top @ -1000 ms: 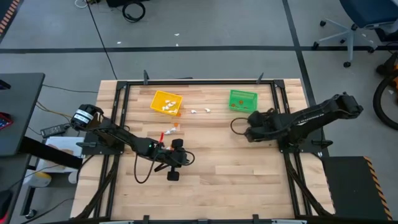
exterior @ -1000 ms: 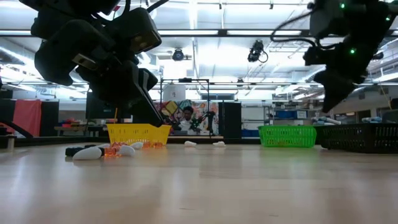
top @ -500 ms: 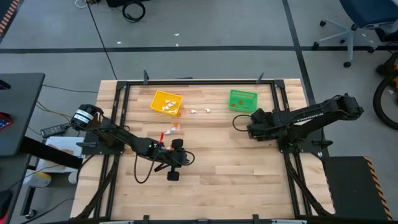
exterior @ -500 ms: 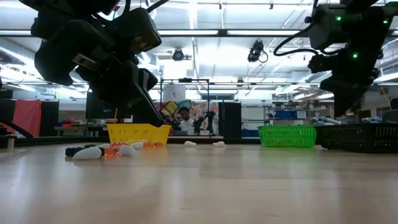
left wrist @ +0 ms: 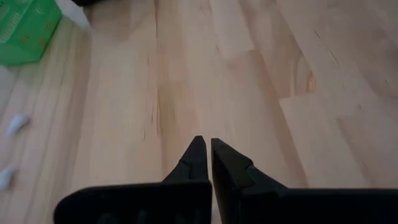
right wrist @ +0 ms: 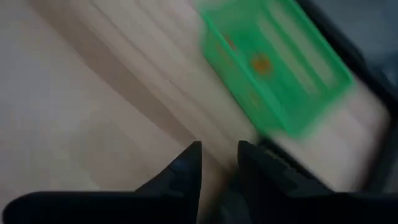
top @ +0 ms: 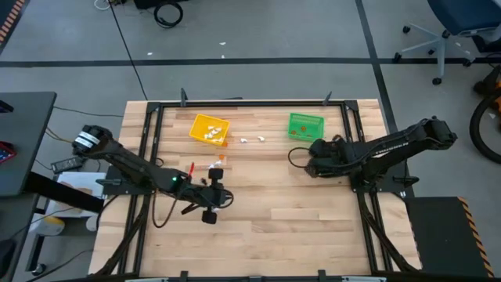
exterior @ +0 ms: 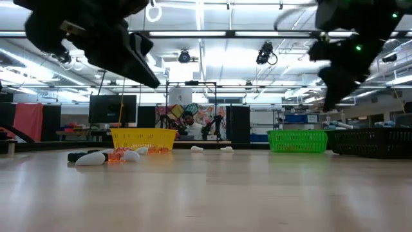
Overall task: Sort Halloween decoration
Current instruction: Put the orange pumpkin toy into the green bin
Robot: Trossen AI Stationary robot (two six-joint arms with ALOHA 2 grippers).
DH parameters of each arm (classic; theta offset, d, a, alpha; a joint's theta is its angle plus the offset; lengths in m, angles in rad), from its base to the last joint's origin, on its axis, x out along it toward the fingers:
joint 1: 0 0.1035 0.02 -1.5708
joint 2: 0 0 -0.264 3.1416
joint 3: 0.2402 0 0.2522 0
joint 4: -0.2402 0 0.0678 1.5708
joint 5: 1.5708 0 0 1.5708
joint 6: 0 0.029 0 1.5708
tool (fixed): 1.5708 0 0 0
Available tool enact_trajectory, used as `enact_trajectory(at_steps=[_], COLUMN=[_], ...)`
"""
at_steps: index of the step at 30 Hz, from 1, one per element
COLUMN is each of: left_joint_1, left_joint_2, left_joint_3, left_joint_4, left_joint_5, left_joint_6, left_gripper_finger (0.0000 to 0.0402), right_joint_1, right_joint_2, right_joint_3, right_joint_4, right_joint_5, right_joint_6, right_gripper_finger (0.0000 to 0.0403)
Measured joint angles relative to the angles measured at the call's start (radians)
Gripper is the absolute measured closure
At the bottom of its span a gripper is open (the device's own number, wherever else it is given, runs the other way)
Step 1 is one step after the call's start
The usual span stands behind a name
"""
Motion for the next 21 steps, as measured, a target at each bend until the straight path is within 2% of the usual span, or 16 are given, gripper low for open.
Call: enact_trajectory(at_steps=[3,7,11,14,17,21], left_joint_1=[0.000,0.000,-0.012,-0.056,-0.106,-0.159], left_joint_2=[-0.028,-0.038,-0.038,-0.038,-0.038,-0.038], left_joint_3=[-0.039,-0.136,-0.190,-0.195,-0.194,-0.194], left_joint_4=[-0.006,0.002,0.029,0.052,0.057,0.001], left_joint_5=[-0.001,-0.030,-0.045,-0.048,-0.108,-0.190], left_joint_6=[-0.018,-0.104,-0.220,-0.233,-0.226,-0.229], left_gripper_finger=[0.0402,0.0402,0.0402,0.0402,0.0402,0.0402], right_joint_1=[0.021,0.030,0.030,0.031,0.030,0.028], right_joint_2=[0.000,0.024,0.090,0.178,0.280,0.405], right_joint_3=[0.001,0.001,0.001,0.002,0.002,0.002], right_joint_4=[0.210,0.513,0.794,1.000,1.181,1.362], right_joint_5=[0.040,0.033,-0.066,-0.165,-0.245,-0.290], right_joint_6=[-0.152,-0.351,-0.471,-0.540,-0.590,-0.612], right_gripper_finger=[0.0294,0.0294,0.0294,0.0295,0.0295,0.0295])
